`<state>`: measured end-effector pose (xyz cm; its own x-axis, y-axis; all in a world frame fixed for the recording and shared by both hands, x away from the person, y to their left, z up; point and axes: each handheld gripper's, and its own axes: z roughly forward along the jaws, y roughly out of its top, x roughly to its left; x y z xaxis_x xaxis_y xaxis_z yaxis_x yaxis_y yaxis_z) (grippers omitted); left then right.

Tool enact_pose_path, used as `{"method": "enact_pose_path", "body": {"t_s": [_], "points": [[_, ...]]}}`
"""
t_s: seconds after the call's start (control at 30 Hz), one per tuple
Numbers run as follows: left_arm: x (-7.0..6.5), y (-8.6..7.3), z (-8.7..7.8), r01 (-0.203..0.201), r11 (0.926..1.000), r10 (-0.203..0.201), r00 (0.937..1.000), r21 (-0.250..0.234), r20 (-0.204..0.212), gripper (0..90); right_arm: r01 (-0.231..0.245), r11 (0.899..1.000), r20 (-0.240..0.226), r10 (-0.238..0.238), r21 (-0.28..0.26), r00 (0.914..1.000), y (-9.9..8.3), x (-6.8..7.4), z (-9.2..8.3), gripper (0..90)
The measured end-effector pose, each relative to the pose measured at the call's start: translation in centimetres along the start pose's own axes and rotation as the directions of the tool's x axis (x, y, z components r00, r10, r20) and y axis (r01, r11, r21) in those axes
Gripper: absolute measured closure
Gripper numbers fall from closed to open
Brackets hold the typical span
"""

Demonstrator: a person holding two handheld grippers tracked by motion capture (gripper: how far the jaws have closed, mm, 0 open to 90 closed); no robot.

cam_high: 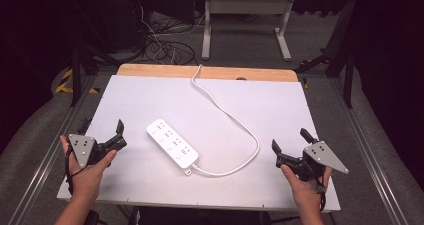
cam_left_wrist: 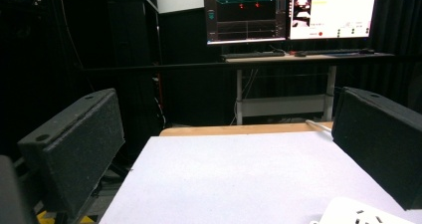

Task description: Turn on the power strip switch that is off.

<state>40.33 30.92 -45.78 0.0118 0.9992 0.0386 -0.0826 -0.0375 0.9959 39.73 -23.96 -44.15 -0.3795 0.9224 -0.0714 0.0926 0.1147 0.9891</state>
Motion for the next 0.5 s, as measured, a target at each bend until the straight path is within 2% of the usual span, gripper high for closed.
{"method": "enact_pose_path", "body": {"t_s": [0.5], "points": [[-0.04,-0.05,-0.08,-0.004,1.0000,0.004,1.0000,0.005,0.006,0.9,0.008,1.000,-0.014,-0.008,0.005,0.9999,-0.02,0.12,0.09,6.3]]}}
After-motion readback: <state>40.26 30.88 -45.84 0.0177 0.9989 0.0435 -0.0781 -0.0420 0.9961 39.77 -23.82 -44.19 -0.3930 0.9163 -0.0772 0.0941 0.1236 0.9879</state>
